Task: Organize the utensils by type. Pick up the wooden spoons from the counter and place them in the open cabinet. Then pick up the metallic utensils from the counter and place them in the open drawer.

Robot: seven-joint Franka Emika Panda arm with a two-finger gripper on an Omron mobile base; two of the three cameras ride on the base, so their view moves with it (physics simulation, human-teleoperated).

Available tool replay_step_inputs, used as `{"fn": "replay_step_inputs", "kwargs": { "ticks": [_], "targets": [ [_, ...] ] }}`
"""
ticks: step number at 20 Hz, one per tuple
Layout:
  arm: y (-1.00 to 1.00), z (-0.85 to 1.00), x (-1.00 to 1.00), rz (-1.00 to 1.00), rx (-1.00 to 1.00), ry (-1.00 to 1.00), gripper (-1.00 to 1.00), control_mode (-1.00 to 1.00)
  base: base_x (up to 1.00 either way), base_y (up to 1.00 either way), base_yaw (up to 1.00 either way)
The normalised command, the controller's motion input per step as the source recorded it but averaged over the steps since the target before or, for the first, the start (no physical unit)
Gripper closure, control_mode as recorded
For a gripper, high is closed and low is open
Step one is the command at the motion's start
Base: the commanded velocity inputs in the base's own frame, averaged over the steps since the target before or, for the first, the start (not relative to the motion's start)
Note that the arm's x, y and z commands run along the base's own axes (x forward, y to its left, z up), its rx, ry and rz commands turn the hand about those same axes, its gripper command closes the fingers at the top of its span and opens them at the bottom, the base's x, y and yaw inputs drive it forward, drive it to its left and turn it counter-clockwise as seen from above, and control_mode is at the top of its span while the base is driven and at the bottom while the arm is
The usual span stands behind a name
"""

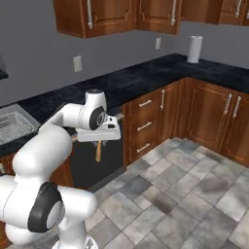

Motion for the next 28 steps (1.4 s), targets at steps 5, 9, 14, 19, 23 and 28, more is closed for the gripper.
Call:
{"fn": "replay_step_inputs", "kwargs": {
  "ticks": [5, 9, 14, 19, 23, 28],
  "targets": [
    [0.0, 0.0, 0.0, 0.0, 0.0, 0.0, 1.0, 1.0, 0.07, -0.13, -0.91],
    [0.0, 0.0, 0.0, 0.0, 0.0, 0.0, 1.0, 1.0, 0.21, -0.11, -0.82],
    [0.0, 0.0, 0.0, 0.0, 0.0, 0.0, 1.0, 1.0, 0.72, 0.0, -0.45],
    [0.0, 0.0, 0.0, 0.0, 0.0, 0.0, 1.0, 1.0, 0.94, -0.07, -0.14],
    [0.0, 0.0, 0.0, 0.0, 0.0, 0.0, 1.0, 1.0, 1.0, -0.1, 0.0],
    [0.0, 0.0, 0.0, 0.0, 0.0, 0.0, 1.0, 1.0, 1.0, -0.11, 0.01]
  ]
}}
